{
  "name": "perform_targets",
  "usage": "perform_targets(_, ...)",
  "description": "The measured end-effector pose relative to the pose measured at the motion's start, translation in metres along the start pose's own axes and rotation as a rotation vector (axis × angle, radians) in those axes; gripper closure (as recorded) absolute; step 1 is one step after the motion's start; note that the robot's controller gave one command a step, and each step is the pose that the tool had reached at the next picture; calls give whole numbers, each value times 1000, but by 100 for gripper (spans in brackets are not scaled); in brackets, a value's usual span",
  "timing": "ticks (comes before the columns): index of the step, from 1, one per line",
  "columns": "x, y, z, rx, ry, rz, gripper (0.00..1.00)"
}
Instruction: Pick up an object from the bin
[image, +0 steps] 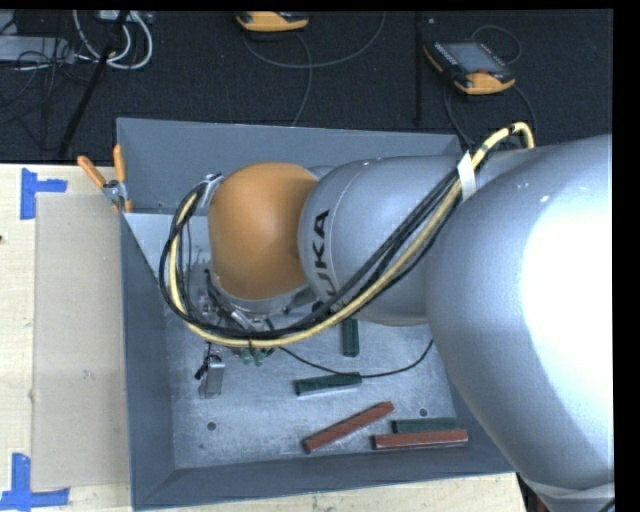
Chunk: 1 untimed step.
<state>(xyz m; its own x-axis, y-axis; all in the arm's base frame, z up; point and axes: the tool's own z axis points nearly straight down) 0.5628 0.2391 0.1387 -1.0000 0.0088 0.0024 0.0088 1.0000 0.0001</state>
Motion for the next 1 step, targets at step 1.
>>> perform_targets(1, -48, -44, -44, 1, -9, -151, 0)
